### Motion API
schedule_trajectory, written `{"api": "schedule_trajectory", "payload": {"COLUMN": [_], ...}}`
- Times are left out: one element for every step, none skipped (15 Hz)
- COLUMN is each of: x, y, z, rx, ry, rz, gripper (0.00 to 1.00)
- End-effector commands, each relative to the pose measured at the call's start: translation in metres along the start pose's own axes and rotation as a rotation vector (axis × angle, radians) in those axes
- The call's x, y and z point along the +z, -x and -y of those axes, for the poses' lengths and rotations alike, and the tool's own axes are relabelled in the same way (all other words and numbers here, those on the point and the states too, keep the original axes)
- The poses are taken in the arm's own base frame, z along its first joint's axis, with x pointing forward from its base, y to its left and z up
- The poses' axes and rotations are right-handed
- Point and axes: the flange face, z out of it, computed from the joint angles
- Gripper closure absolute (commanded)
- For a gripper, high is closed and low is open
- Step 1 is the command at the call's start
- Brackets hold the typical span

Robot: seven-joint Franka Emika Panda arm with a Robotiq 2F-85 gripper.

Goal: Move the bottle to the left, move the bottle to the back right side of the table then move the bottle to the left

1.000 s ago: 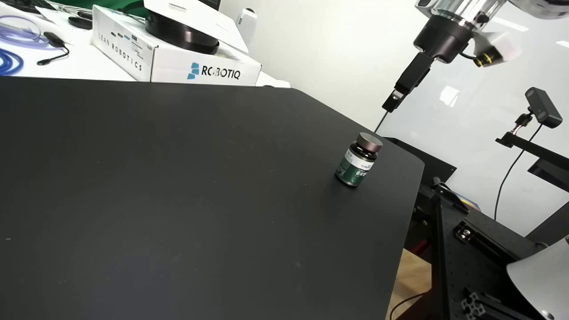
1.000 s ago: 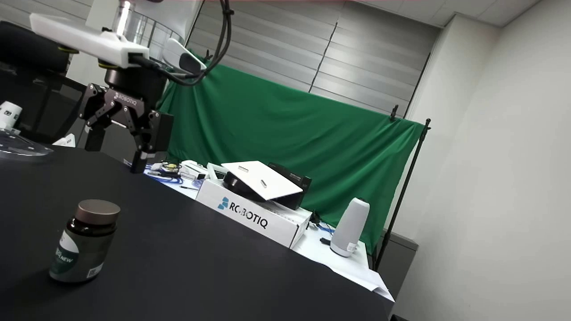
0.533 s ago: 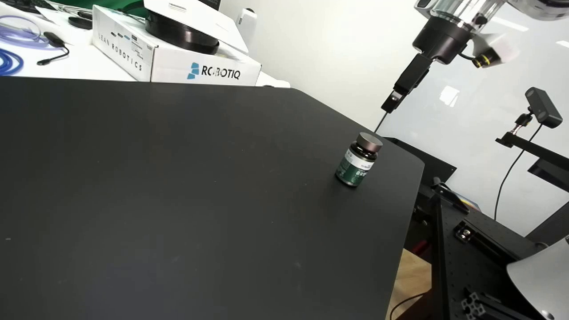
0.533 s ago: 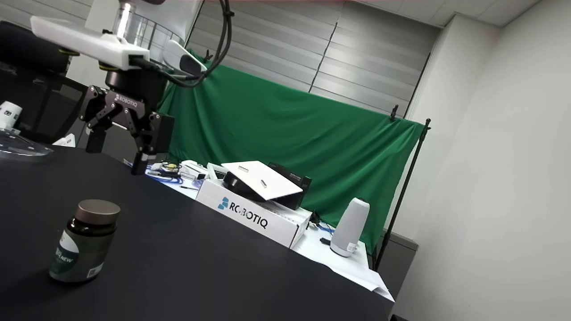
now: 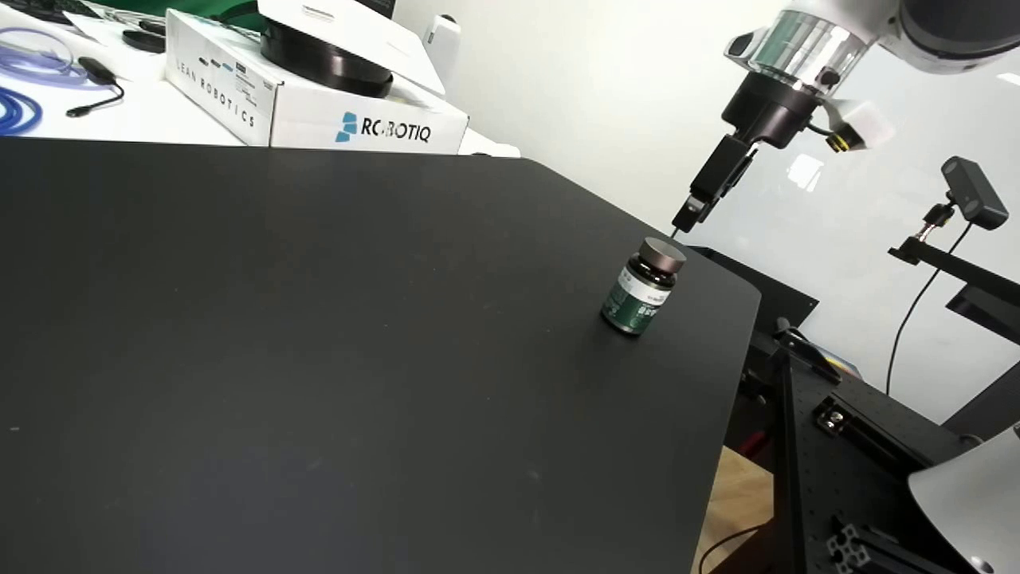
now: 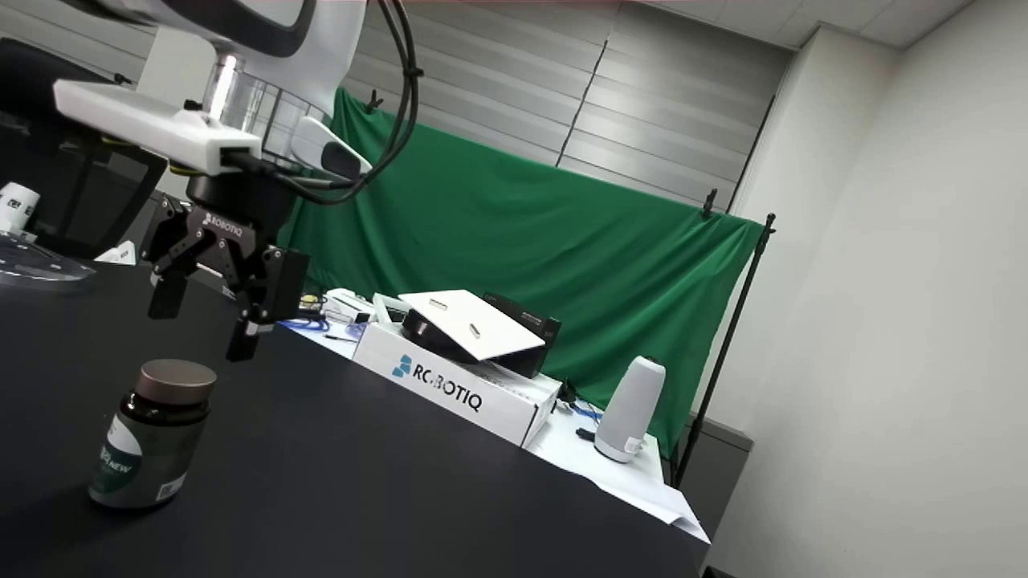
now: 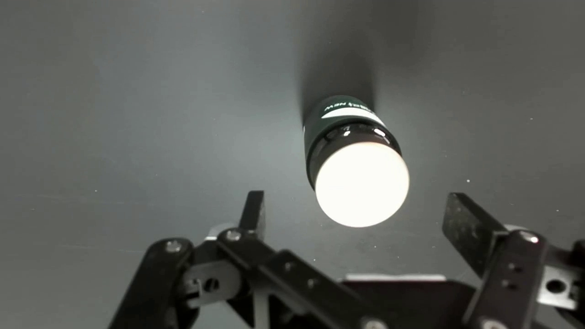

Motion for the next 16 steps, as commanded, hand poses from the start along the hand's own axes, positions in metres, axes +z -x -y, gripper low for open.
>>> {"api": "schedule_trajectory", "payload": {"x": [0.016,0.02,0.023,0.025,0.028,0.03,0.032,0.034,0.036,0.038,0.039,0.04,0.04,0.041,0.041,0.041], "y": [0.001,0.001,0.002,0.002,0.002,0.002,0.002,0.002,0.002,0.002,0.001,0.0,0.0,-0.001,-0.001,-0.002], "z": [-0.001,-0.001,-0.001,-0.001,-0.001,-0.001,-0.001,0.0,0.0,0.0,0.0,0.0,0.0,0.0,0.0,0.001], "rx": [0.035,0.036,0.036,0.036,0.034,0.031,0.031,0.03,0.031,0.026,0.026,0.027,0.028,0.029,0.029,0.031], "ry": [0.002,0.001,-0.001,0.0,-0.001,-0.002,-0.001,-0.003,-0.004,-0.002,-0.002,-0.002,-0.003,-0.005,-0.007,-0.01], "rz": [0.017,0.021,0.026,0.029,0.03,0.029,0.028,0.028,0.031,0.027,0.019,0.012,0.005,-0.001,-0.008,-0.014], "gripper": [0.0,0.0,0.0,0.0,0.0,0.0,0.0,0.0,0.0,0.0,0.25,0.26,0.32,0.4,0.47,0.54]}}
